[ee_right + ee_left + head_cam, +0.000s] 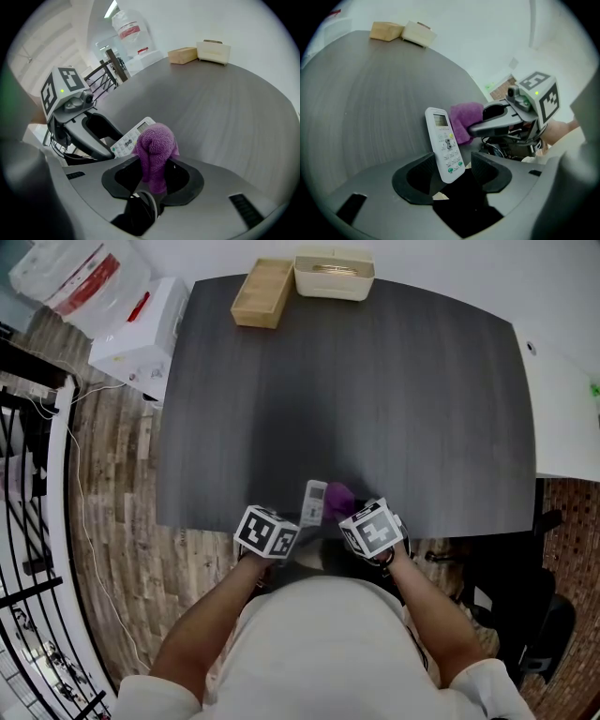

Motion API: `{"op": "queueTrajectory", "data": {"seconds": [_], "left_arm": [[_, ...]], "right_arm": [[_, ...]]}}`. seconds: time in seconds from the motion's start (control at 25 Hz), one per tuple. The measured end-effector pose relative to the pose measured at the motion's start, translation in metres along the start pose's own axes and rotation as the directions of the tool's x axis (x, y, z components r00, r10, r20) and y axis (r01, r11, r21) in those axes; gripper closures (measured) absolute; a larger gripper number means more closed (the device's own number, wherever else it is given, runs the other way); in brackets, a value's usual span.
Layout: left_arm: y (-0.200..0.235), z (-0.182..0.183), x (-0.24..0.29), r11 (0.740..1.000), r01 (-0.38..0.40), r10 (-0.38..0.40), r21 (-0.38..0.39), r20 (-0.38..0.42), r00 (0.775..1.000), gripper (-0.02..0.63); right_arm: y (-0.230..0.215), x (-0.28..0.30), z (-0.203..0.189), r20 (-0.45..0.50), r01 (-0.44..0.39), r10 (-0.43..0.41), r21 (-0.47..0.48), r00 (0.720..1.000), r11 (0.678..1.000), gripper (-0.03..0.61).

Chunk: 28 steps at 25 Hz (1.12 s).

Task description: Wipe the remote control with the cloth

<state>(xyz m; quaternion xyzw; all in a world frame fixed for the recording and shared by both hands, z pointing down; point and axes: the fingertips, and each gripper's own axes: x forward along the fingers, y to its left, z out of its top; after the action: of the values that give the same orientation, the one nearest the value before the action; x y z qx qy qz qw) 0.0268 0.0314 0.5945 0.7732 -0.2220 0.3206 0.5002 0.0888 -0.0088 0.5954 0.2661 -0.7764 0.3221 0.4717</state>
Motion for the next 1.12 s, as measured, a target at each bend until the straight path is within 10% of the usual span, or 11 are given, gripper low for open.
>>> {"op": "queueTrajectory", "data": {"seconds": [0.52,1.12], "left_arm": [[0.001,0.009,-0.004,1.000,0.007,-0.009,0.029,0.081,0.997,0.367],[0.031,0.066,-0.012,1.000,-0.006,0.004,0.013,0.136,0.991,0.368]], "right_arm": [[0.036,0.001,-0.031,-0.099,-0.107,0.107,0.007,0.989,0.994,0.455],[-0.002,0.010,0.039,-0.084,-0.114,0.112,-0.021,0.990,0.993,0.454]]}}
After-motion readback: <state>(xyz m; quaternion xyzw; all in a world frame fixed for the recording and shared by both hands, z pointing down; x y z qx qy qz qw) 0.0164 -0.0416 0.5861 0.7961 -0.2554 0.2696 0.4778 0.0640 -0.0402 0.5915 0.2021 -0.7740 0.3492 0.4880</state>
